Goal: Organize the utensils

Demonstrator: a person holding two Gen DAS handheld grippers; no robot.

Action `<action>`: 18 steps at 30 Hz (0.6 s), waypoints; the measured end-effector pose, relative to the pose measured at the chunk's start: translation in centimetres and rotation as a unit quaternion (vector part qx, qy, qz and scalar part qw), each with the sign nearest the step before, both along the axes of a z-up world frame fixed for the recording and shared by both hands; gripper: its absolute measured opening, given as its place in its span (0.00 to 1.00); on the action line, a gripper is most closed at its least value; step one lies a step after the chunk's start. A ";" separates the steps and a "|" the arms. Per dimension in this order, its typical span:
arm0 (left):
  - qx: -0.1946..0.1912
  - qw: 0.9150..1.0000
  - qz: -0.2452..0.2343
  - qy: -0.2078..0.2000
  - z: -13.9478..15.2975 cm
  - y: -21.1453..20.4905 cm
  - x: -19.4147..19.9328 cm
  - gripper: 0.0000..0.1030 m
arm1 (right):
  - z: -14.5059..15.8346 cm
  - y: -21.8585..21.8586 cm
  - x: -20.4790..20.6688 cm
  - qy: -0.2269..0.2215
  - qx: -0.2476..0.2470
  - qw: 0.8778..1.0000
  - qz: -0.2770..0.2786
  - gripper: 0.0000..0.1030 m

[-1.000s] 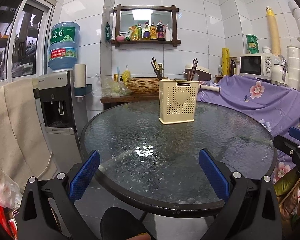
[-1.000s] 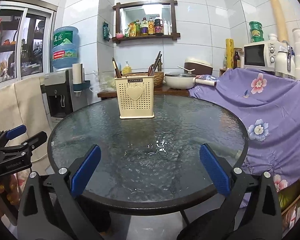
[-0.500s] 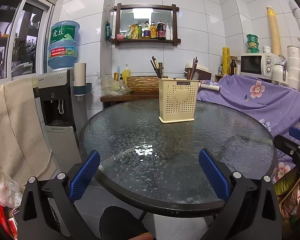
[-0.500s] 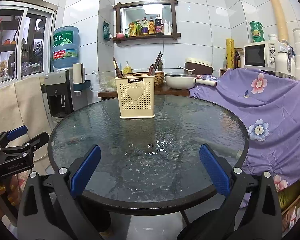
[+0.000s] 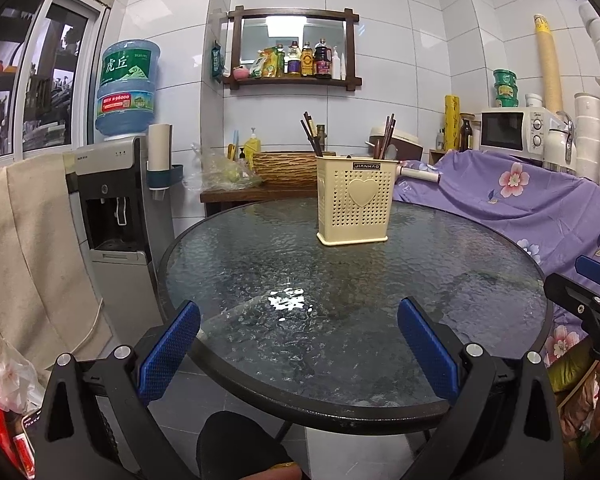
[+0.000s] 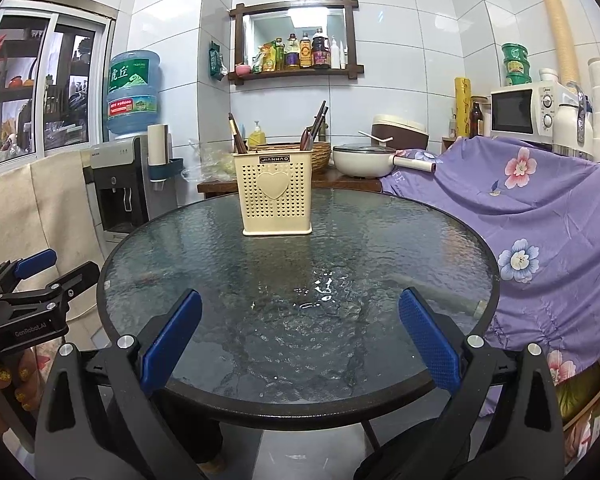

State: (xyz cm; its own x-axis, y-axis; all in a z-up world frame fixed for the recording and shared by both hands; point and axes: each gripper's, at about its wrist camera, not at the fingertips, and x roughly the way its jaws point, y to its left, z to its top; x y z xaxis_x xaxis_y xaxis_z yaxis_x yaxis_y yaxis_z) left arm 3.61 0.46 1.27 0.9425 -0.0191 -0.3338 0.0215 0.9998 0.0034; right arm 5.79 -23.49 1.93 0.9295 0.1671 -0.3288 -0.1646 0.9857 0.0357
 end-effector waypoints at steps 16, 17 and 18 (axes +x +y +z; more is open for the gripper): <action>-0.001 1.000 -0.002 0.001 0.1 0.1 0.0 0.94 | 0.0 0.4 0.0 0.001 0.000 1.000 0.003 0.94; -0.001 1.000 -0.003 0.001 0.1 0.1 0.0 0.94 | 0.0 0.3 0.0 0.000 0.001 1.000 0.003 0.94; -0.001 1.000 -0.003 0.001 0.1 0.1 0.0 0.94 | 0.0 0.4 0.0 0.000 0.001 1.000 0.003 0.94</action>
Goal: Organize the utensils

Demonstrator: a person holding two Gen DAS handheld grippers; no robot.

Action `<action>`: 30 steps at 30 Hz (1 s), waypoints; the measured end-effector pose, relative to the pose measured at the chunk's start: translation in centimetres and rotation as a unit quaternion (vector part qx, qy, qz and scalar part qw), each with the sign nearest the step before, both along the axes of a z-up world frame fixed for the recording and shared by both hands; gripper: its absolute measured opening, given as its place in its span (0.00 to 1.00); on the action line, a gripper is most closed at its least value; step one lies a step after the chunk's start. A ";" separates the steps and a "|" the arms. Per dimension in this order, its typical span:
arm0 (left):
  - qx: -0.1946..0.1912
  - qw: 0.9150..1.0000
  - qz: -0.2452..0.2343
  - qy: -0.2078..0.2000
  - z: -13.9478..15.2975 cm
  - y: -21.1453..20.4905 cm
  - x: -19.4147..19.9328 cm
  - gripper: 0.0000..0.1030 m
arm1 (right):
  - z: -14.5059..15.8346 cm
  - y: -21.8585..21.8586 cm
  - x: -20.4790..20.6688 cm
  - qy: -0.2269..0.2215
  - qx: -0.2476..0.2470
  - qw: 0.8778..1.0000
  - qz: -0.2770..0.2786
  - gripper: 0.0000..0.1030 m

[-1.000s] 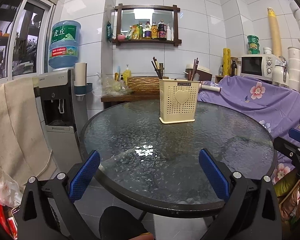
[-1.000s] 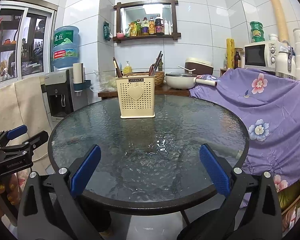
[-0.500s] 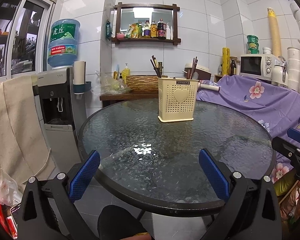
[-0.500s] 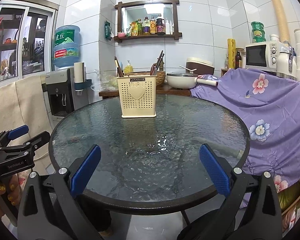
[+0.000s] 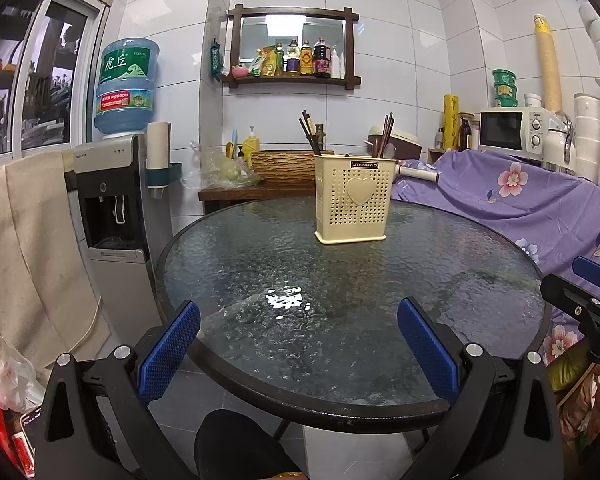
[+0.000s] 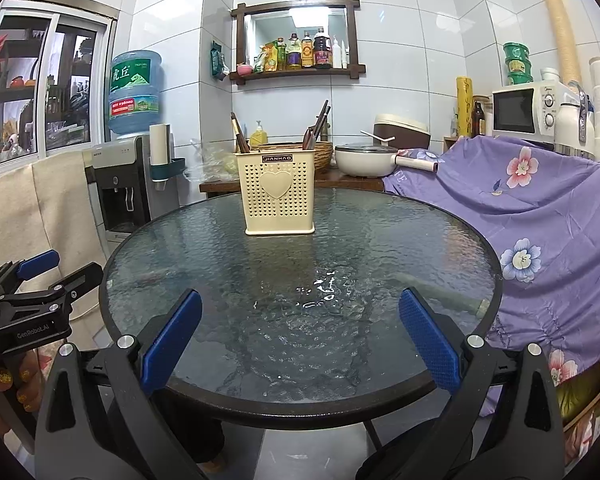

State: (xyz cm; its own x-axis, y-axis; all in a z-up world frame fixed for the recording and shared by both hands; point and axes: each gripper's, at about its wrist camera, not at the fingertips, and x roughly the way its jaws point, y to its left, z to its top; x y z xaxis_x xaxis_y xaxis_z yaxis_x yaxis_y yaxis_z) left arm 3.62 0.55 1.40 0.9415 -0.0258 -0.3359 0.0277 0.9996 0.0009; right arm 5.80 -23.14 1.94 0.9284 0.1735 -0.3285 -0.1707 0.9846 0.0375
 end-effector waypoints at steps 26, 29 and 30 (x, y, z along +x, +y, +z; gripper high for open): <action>0.011 1.000 -0.001 0.006 -0.1 -0.7 0.3 0.94 | -0.4 0.2 0.0 0.004 0.002 1.000 0.000 0.94; 0.009 1.000 -0.002 0.008 -0.1 -0.7 0.3 0.94 | -0.4 0.2 0.0 0.005 0.001 1.000 -0.001 0.94; 0.008 1.000 -0.001 0.008 -0.1 -0.6 0.4 0.94 | -0.4 0.2 0.0 0.005 0.001 1.000 -0.001 0.94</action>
